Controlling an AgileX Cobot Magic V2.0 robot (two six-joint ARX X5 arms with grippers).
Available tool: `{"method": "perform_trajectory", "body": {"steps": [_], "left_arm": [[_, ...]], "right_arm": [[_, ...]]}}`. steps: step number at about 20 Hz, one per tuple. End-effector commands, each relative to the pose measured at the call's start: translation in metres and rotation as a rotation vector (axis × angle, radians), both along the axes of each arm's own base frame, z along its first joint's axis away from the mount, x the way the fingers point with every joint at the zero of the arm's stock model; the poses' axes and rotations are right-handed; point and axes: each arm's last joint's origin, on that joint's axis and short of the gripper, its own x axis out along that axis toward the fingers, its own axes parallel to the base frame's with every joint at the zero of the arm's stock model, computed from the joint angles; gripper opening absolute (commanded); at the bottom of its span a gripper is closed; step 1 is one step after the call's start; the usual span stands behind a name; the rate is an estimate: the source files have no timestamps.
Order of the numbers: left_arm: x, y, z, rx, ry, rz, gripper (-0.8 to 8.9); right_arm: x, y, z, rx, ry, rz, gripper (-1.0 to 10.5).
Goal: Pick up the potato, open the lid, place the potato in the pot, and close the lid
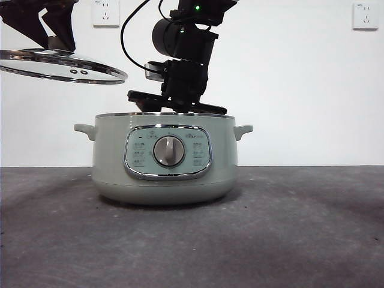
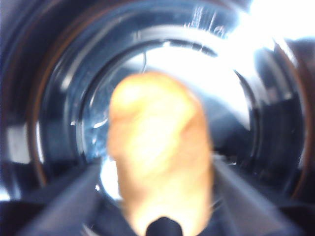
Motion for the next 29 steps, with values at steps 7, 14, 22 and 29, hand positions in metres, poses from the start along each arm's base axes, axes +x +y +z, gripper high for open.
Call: {"method": "perform_trajectory", "body": {"steps": [7,14,22,29], "left_arm": [[-0.005,0.000,0.012,-0.041,-0.047,-0.008,-0.13],[-0.008,-0.017,0.009,-0.062,-0.014,-0.067,-0.13],[-0.022,-0.080,0.005,-0.062,0.021,-0.247,-0.13],[-0.031,-0.117,0.000,-0.060,0.032,-0.347,-0.13]], "right_arm": [[-0.019,0.014,0.049,-0.016,-0.078,0.025,6.9],[-0.056,-0.010,0.124,-0.015,-0.161,0.063,6.9],[-0.155,-0.072,0.212,0.086,-0.265,0.124,6.9],[-0.215,-0.134,0.200,0.025,-0.232,0.105,6.9]]}}
